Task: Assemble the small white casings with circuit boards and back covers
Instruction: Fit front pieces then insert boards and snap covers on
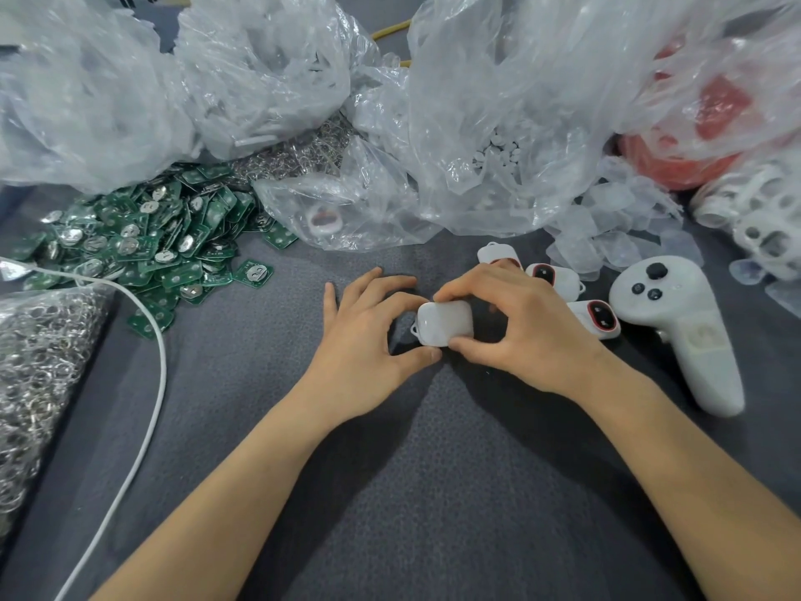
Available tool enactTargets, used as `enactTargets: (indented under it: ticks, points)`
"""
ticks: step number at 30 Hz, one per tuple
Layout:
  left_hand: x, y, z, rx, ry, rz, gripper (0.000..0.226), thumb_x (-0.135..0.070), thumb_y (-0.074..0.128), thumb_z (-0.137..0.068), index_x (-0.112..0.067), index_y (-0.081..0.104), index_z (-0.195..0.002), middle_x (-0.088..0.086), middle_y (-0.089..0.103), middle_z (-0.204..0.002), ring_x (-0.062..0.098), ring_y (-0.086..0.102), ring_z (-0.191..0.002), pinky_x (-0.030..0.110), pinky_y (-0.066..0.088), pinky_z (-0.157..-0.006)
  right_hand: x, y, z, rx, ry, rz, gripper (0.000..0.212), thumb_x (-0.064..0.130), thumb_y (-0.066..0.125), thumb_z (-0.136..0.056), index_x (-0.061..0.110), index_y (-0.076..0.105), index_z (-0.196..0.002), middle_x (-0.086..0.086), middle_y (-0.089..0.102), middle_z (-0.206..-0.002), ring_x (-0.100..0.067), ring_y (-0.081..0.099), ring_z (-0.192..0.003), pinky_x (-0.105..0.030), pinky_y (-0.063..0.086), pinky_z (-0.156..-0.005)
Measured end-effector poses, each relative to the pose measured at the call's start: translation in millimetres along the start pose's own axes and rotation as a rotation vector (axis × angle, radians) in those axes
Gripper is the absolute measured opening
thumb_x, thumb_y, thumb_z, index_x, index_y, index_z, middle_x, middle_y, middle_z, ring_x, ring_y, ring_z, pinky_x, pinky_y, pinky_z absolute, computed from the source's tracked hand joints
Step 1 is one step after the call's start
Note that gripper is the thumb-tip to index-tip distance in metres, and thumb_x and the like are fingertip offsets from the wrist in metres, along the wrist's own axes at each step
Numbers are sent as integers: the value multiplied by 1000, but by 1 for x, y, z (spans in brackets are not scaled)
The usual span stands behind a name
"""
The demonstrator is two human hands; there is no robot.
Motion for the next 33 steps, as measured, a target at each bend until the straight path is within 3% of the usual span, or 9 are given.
enactTargets:
  ticks: [7,10,13,15,17,28,33]
  points:
    - [-1,-1,1,-1,0,22,45,-42,71,-77,-32,60,-120,-15,44,-138,11,18,-143,51,-4,-117,13,1,0,-48,-70,-66,29,2,75,-76,16,69,-101,7,65,-95,-8,52,-84,-17,39,-78]
    - [-1,0,1,15,10,-2,49,-42,71,-78,-31,58,-124,-14,44,-139,12,17,-144,52,-3,-117,8,-12,-1,-141,12,-389,29,0,71,-79,24,69,-96,9,68,-92,-7,61,-81,-19,48,-73]
    - [-1,0,0,18,13,10,44,-40,72,-79,-34,59,-120,-14,43,-139,11,16,-144,52,-5,-117,-10,-30,-1,-279,123,-929,25,4,70,-77,25,73,-92,5,69,-94,-12,66,-82,-20,53,-63]
    - [-1,0,0,18,11,19,42,-40,72,-79,-35,59,-119,-15,43,-139,10,16,-144,51,-6,-117,-28,-29,1,-304,258,-1251,24,8,66,-77,23,74,-93,1,69,-95,-20,68,-85,-20,54,-63]
    - [0,1,0,20,5,20,42,-40,72,-79,-37,59,-119,-15,42,-139,9,16,-144,50,-7,-117,-41,-23,3,-295,377,-1404,27,6,63,-76,20,74,-96,0,71,-91,-18,69,-81,-18,54,-64]
    - [0,1,1,16,11,9,52,-44,72,-77,-35,55,-126,-16,43,-139,10,17,-144,50,-5,-116,-37,9,4,-104,540,-1711,30,2,55,-81,18,76,-95,-7,69,-93,-16,67,-79,-17,53,-60]
    - [-3,-4,1,-22,1,42,63,-46,74,-75,-33,50,-132,-22,42,-134,9,20,-142,53,0,-117,-34,8,4,-54,515,-1642,31,2,57,-78,15,73,-101,-5,69,-90,-15,66,-79,-17,52,-61]
Point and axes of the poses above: each hand's wrist, its own z-axis away from the middle knuckle, its own y-axis out of the palm, x = y × z, the point moved 9 cm from there along -z, towards the middle knuckle
